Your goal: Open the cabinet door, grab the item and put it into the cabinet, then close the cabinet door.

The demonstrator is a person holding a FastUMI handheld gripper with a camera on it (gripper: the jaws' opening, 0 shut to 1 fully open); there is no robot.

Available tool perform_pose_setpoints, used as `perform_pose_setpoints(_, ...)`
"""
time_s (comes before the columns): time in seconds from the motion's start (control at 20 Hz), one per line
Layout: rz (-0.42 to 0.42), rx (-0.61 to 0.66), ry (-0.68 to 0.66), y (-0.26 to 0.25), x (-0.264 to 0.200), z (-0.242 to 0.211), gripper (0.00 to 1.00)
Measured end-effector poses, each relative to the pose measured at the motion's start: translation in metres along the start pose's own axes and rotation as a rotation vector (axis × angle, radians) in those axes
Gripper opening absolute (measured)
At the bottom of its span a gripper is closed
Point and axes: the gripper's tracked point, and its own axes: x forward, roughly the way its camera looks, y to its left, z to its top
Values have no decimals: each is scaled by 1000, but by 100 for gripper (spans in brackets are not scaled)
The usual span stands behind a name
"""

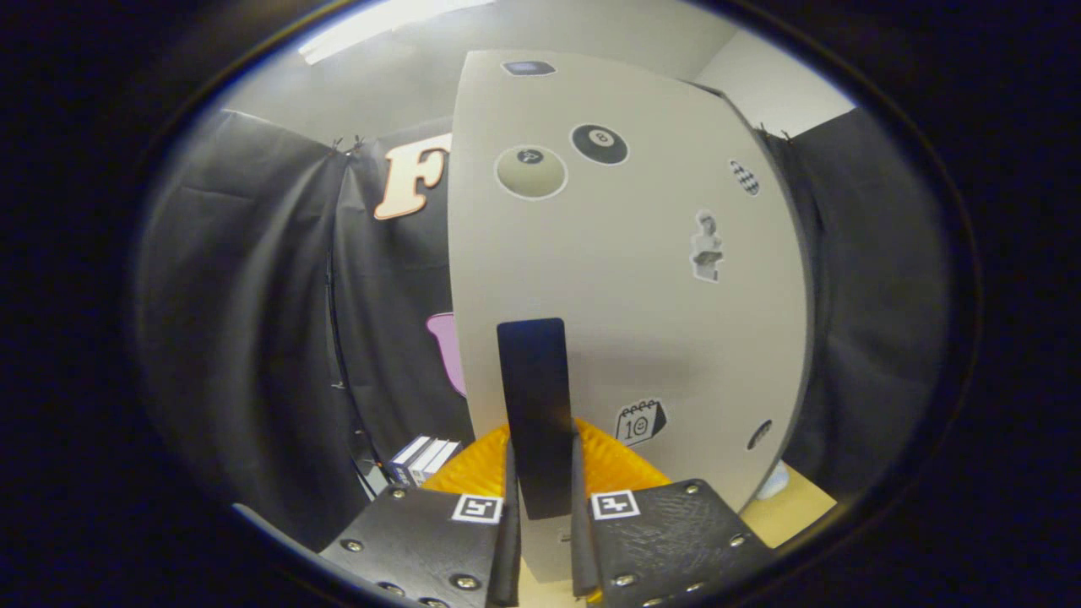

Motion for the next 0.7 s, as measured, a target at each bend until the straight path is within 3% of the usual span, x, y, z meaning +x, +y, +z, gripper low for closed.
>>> perform_pose_setpoints(0.2, -35, 43, -15, -39, -63, 19, 24)
perform_pose_setpoints(0.45, -90, 67, -42, -132, -140, 34, 23)
perform_pose_setpoints(0.55, -95, 62, -40, -161, -146, 38, 23)
perform_pose_setpoints(0.6, -93, 39, -40, -171, -154, 41, 14)
perform_pose_setpoints(0.7, -95, 24, -52, -192, -164, 49, 14)
